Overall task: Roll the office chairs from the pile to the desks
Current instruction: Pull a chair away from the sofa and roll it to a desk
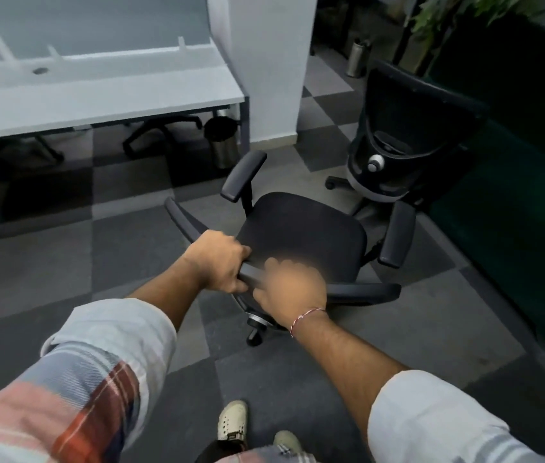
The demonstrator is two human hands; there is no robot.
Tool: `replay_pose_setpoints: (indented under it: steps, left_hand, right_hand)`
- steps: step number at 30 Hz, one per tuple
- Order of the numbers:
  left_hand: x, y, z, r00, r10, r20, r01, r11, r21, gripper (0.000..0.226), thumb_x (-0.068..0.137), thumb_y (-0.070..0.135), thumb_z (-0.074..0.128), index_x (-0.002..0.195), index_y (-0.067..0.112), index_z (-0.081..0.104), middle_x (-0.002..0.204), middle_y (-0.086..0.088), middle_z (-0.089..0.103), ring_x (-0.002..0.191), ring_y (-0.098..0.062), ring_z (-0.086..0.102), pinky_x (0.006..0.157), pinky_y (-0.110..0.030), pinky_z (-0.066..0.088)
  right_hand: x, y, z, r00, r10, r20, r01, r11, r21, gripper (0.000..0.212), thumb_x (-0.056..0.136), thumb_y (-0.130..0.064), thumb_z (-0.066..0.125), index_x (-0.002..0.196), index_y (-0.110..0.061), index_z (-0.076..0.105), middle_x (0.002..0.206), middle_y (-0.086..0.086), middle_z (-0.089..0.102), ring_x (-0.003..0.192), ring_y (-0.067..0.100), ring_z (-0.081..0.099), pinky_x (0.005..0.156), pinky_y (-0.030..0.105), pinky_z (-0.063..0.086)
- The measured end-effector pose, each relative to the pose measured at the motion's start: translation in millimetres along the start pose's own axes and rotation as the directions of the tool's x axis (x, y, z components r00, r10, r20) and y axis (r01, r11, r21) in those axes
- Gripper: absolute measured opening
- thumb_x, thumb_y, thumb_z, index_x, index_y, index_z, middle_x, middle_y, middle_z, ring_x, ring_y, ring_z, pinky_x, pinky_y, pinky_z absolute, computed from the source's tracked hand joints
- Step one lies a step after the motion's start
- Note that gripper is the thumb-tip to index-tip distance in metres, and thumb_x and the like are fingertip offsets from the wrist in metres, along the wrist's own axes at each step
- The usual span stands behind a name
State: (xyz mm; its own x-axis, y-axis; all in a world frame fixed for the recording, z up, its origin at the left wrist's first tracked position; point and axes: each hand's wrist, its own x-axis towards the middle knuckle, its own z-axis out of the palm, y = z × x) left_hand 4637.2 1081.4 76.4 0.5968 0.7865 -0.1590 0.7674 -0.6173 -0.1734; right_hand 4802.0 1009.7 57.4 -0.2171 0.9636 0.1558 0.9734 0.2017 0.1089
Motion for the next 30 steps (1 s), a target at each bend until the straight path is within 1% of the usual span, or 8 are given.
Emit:
replay_pose_setpoints:
  steps: [3,7,11,14,19,22,26,30]
  left_hand:
    - [-28,-3,6,0.997,-0.071,0.012,0.071,0.997,-0.018,0.041,0.070,0.068,0.052,0.080,0.029,0.052,0.075,0.007,0.064,0.070,-0.022,0.063,0.065,-0.032,0.052]
    - [-61,-6,13,0.987,-0.162,0.022,0.163,0.986,-0.039,0.041,0.070,0.069,0.052,0.078,0.029,0.050,0.075,0.007,0.063,0.069,-0.021,0.063,0.065,-0.032,0.052]
    - [-84,-7,14,0.974,-0.226,0.020,0.227,0.973,-0.041,0.039,0.071,0.068,0.053,0.076,0.029,0.048,0.074,0.007,0.063,0.070,-0.021,0.064,0.062,-0.030,0.048]
    - [-107,-9,18,0.956,-0.293,0.026,0.294,0.955,-0.044,0.039,0.072,0.067,0.053,0.076,0.029,0.049,0.074,0.007,0.064,0.070,-0.021,0.064,0.062,-0.030,0.048]
    - [-139,-16,26,0.925,-0.379,0.020,0.379,0.924,-0.046,0.039,0.072,0.067,0.054,0.076,0.028,0.051,0.076,0.006,0.065,0.070,-0.021,0.064,0.058,-0.029,0.041]
    - [-159,-23,31,0.901,-0.433,0.026,0.434,0.899,-0.056,0.039,0.072,0.067,0.055,0.075,0.028,0.051,0.073,0.007,0.063,0.066,-0.020,0.062,0.057,-0.029,0.039]
    - [-182,-35,37,0.860,-0.510,0.022,0.510,0.858,-0.066,0.039,0.073,0.066,0.055,0.075,0.027,0.050,0.072,0.006,0.062,0.066,-0.020,0.062,0.056,-0.029,0.035]
    - [-199,-50,51,0.821,-0.570,-0.027,0.566,0.820,-0.078,0.042,0.073,0.065,0.057,0.077,0.024,0.049,0.074,0.006,0.063,0.065,-0.021,0.062,0.054,-0.029,0.034]
  right_hand:
    - [-5,-17,-2,0.996,-0.085,-0.004,0.085,0.996,0.001,0.039,0.068,-0.054,0.072,0.078,-0.021,0.052,0.067,0.001,0.060,0.057,0.022,0.060,0.052,0.030,0.029]
    - [-10,-38,-5,0.987,-0.162,-0.007,0.161,0.987,-0.012,0.044,0.061,-0.053,0.078,0.074,-0.021,0.051,0.062,0.000,0.057,0.050,0.021,0.057,0.048,0.028,0.027]
    - [-10,-50,-9,0.965,-0.261,-0.021,0.261,0.965,0.001,0.041,0.072,-0.054,0.072,0.084,-0.020,0.051,0.073,0.002,0.062,0.062,0.023,0.062,0.051,0.031,0.032]
    - [-11,-65,-14,0.950,-0.312,-0.011,0.312,0.950,0.028,0.042,0.070,-0.053,0.074,0.084,-0.020,0.053,0.073,0.003,0.062,0.062,0.024,0.062,0.051,0.031,0.032]
    - [-6,-88,-14,0.900,-0.433,-0.044,0.435,0.897,0.073,0.042,0.074,-0.054,0.072,0.089,-0.019,0.052,0.079,0.003,0.063,0.068,0.025,0.063,0.055,0.032,0.033]
    - [-1,-105,-14,0.877,-0.479,-0.038,0.481,0.875,0.062,0.046,0.070,-0.056,0.075,0.085,-0.019,0.051,0.074,0.003,0.062,0.063,0.024,0.062,0.053,0.031,0.032]
    - [13,-128,-14,0.814,-0.576,-0.070,0.580,0.810,0.087,0.045,0.075,-0.056,0.072,0.092,-0.019,0.051,0.081,0.003,0.063,0.071,0.026,0.063,0.056,0.033,0.035]
    - [35,-147,-13,0.759,-0.646,-0.077,0.651,0.754,0.090,0.045,0.074,-0.055,0.073,0.091,-0.019,0.052,0.080,0.003,0.062,0.071,0.026,0.063,0.056,0.034,0.036]
